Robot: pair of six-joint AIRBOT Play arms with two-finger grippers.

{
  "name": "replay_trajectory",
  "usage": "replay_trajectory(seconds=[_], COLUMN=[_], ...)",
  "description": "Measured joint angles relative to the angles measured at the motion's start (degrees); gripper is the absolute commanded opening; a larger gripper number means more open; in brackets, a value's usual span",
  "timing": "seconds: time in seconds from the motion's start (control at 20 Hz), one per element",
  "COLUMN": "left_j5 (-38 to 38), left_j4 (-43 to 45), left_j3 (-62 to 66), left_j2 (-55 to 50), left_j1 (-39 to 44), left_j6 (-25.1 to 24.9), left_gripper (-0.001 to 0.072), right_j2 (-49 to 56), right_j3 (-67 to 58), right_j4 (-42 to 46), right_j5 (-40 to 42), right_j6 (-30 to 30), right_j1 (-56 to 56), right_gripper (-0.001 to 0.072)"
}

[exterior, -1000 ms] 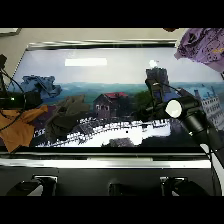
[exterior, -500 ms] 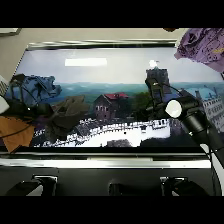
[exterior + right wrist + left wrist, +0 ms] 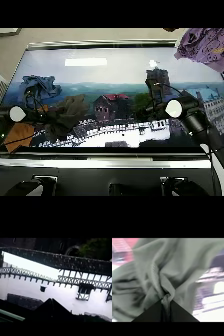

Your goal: Fold the clothes and pants, and hang the long-sleeved shirts on hangers.

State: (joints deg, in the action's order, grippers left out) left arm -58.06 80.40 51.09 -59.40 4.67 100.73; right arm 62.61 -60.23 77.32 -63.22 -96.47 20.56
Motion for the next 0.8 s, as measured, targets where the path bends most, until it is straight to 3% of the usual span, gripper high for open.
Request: replay_trajectory(seconds=[0.1, 0.25, 0.45, 0.6, 0.65, 0.7, 0.75, 0.8], left_j5=[1.5, 6.6, 16.2, 21.6, 22.9, 23.6, 24.0, 24.0], left_j4=[-7.7, -23.7, -40.6, -46.5, -47.7, -48.5, -49.2, -49.6], left_j3=[2.0, 4.7, 6.4, 6.8, 6.8, 6.8, 6.9, 6.9], left_j2=[0.1, -0.1, -2.5, -7.4, -9.6, -11.5, -13.1, -14.1], left_j1=[1.3, 6.5, 17.9, 26.4, 28.6, 30.1, 31.0, 31.1], left_j6=[-2.8, -9.9, -17.7, -20.7, -21.2, -21.5, -21.9, -22.1], left_gripper=[0.0016, 0.0016, 0.0016, 0.002, 0.0083, 0.0283, 0.0554, 0.067], right_j2=[-0.4, -2.4, -8.4, -14.4, -16.3, -18.3, -20.0, -21.6], right_j3=[-0.3, -1.0, -1.4, -1.5, -1.5, -1.6, -1.6, -1.6], right_j4=[0.8, 7.0, 21.3, 32.0, 34.6, 36.9, 38.4, 39.7], right_j5=[-1.5, -5.8, -15.3, -23.4, -25.3, -27.0, -28.0, -28.9], right_j6=[-2.8, -8.4, -14.8, -17.2, -18.0, -19.1, -20.2, -21.6], right_j1=[0.0, 0.0, 0.0, 0.0, 0.0, 0.0, 0.0, 0.0], right_gripper=[0.0102, 0.0257, 0.0259, 0.0259, 0.0262, 0.0319, 0.0386, 0.0386])
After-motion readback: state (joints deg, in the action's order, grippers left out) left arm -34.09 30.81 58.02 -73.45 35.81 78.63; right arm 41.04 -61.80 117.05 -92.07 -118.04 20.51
